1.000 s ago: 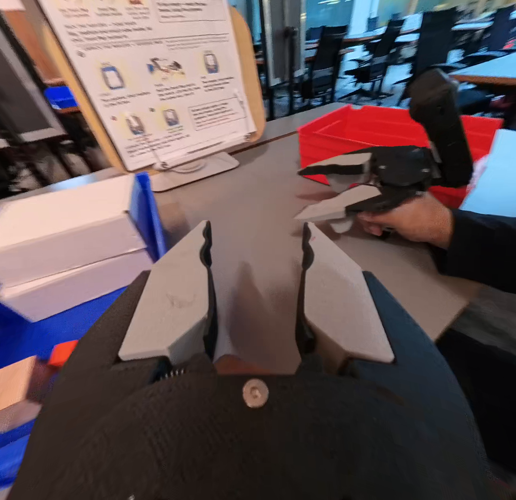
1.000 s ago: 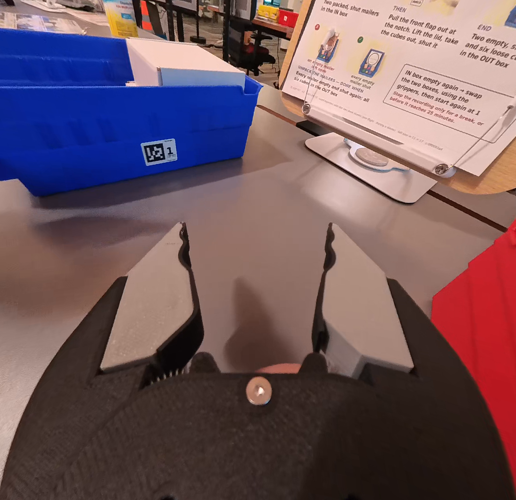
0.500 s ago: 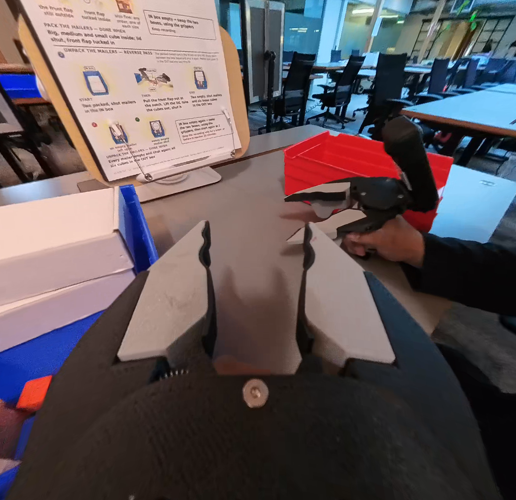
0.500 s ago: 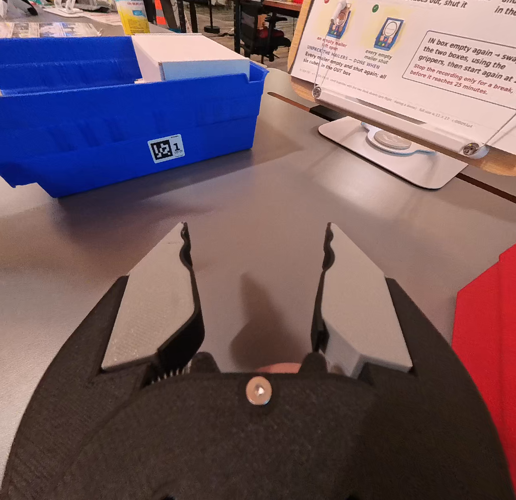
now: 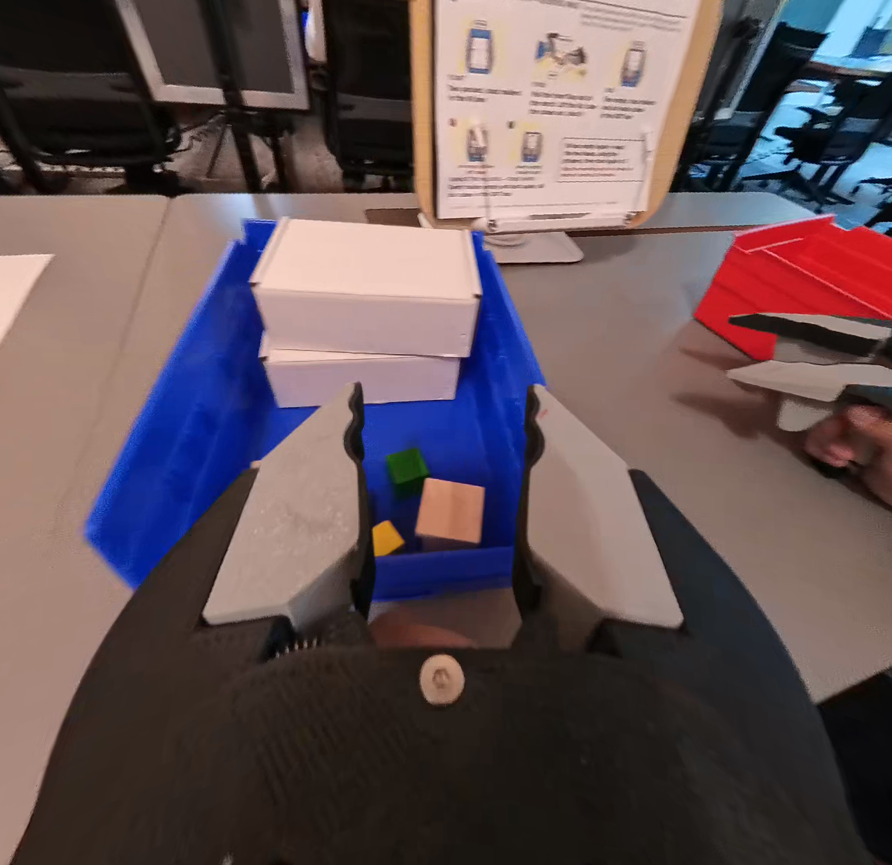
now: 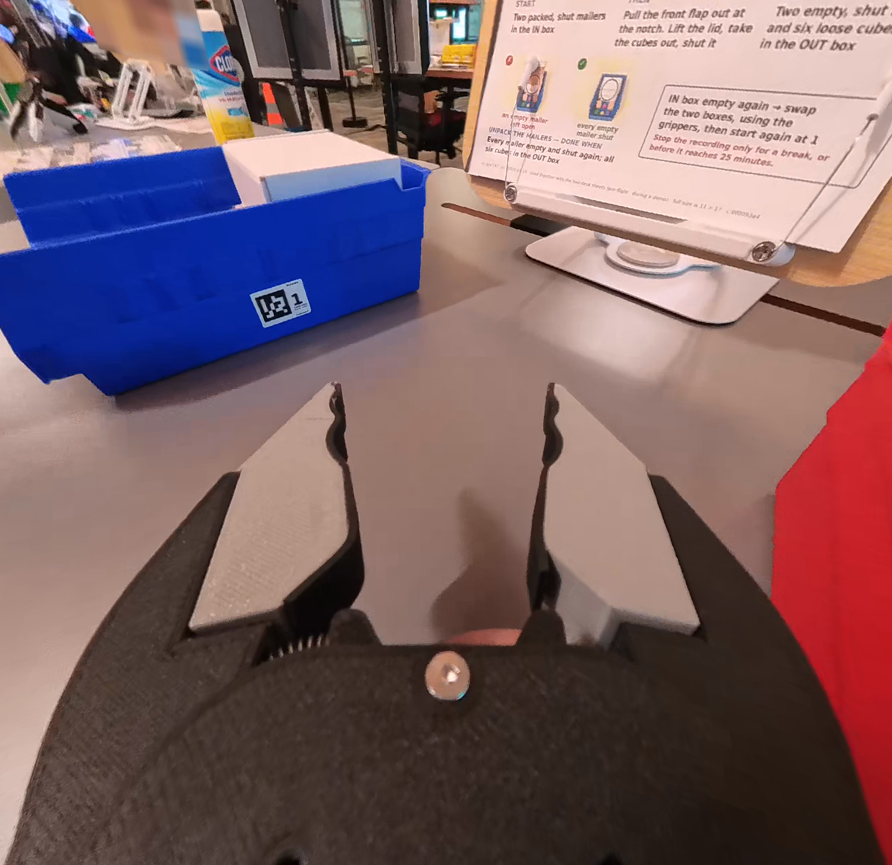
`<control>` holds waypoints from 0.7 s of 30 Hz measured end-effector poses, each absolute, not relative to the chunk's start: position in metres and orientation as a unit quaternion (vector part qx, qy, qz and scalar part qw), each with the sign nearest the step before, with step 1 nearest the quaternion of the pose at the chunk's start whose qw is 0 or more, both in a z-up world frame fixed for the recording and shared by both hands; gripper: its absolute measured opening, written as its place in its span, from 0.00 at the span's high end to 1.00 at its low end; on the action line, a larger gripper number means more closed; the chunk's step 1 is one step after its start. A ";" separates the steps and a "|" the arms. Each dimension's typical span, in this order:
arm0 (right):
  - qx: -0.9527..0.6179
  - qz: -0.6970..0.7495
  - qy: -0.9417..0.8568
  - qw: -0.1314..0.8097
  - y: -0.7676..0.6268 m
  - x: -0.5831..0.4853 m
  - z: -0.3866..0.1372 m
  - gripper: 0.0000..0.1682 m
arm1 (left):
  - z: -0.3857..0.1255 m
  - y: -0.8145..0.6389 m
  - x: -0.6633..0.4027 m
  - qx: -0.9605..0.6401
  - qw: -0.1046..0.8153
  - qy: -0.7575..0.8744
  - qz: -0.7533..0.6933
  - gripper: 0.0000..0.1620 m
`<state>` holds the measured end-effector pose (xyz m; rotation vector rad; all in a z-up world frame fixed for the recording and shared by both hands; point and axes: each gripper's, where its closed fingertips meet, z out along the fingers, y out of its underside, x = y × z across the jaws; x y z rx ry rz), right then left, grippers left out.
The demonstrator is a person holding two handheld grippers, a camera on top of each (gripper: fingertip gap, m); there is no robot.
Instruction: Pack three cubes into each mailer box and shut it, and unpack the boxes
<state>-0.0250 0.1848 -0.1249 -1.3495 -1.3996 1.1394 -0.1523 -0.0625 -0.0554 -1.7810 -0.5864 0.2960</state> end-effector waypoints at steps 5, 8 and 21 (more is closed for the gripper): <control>-0.547 0.463 -0.557 0.420 0.186 -0.024 -0.126 0.51 | -0.056 -0.081 -0.181 -0.774 0.552 -0.274 0.146 0.60; -0.544 0.459 -0.564 0.419 0.184 -0.025 -0.127 0.51 | -0.067 -0.085 -0.193 -0.785 0.525 -0.287 0.159 0.59; -0.544 0.455 -0.577 0.405 0.180 -0.027 -0.131 0.52 | -0.078 -0.039 -0.207 -0.796 0.517 -0.259 0.180 0.58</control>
